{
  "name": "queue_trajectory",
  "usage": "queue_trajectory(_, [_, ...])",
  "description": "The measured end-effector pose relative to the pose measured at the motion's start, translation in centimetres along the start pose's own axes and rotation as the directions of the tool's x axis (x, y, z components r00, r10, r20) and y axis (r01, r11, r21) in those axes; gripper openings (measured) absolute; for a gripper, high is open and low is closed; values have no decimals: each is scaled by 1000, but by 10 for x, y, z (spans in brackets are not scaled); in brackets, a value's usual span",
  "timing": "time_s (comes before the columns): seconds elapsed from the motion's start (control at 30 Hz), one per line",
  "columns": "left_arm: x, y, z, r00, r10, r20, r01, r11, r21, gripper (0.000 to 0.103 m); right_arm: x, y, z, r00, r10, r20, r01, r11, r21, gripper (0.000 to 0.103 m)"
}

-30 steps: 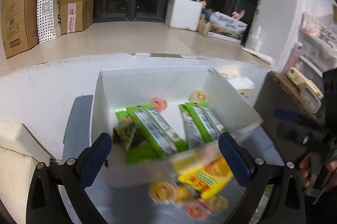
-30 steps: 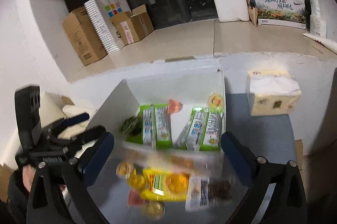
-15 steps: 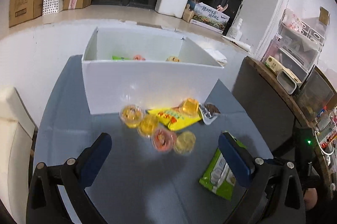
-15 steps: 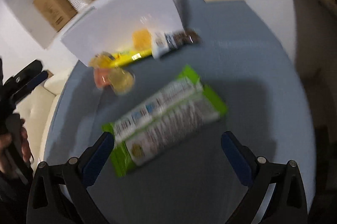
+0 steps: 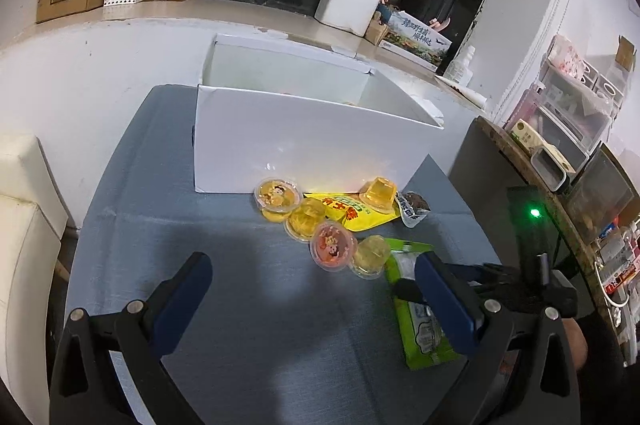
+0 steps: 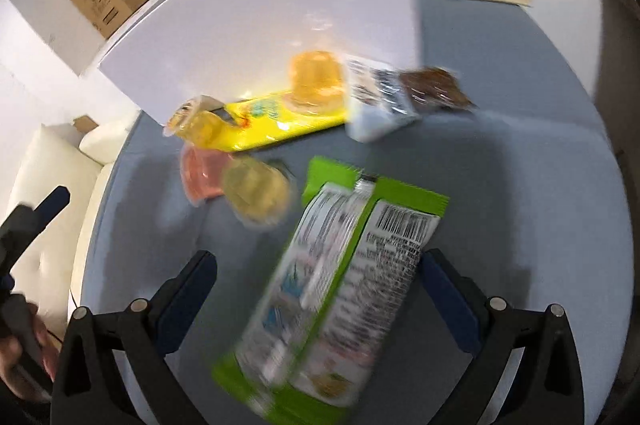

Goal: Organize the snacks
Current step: 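Grasp the green pea snack bag with the right gripper while the left grasps a pink jelly cup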

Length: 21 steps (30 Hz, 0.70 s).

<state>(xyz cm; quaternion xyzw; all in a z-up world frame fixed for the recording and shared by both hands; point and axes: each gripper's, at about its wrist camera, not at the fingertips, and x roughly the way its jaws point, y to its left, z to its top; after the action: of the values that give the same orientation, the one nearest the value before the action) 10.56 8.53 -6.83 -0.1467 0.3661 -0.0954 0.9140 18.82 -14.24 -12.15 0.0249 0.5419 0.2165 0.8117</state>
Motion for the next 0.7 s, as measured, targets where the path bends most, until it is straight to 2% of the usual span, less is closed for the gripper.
queue_trajectory(0.07, [-1,2,0,1000,0,4,0,1000,-2,103,5,14,3,1000,-29,-10,29,999,-45,103])
queue_trajectory(0.17, [2,6,0,1000,5,0,-5,1000,-11,103,8,30,-6,993,-115,-13,112,983,-149,103])
queue_trajectory(0.23, [7,7,0,1000,8,-8,-9,1000,-15,103,7,34,-13,989,-151,-5,147,974,-174,102])
queue_trajectory(0.33, [13,3,-1,1000,8,-24,-8,1000,7,103,4,40,-22,976,-214,25,214,946,-242,89])
queue_trajectory(0.43, [27,-3,-4,998,21,-57,-17,998,60,103,-7,33,-26,977,-210,21,209,951,-227,82])
queue_trajectory(0.57, [51,-14,-9,994,-2,-112,11,996,88,103,-34,7,-36,989,-141,41,146,975,-171,71])
queue_trajectory(0.63, [65,-25,-13,991,3,-132,14,992,128,103,-49,-4,-41,990,-121,69,129,982,-138,71])
queue_trajectory(0.67, [71,-29,-13,991,14,-134,8,988,157,103,-56,-10,-44,991,-107,84,117,985,-126,71])
queue_trajectory(0.7, [78,-33,-13,990,58,-132,-31,980,199,103,-57,-11,-46,991,-102,91,113,986,-120,70])
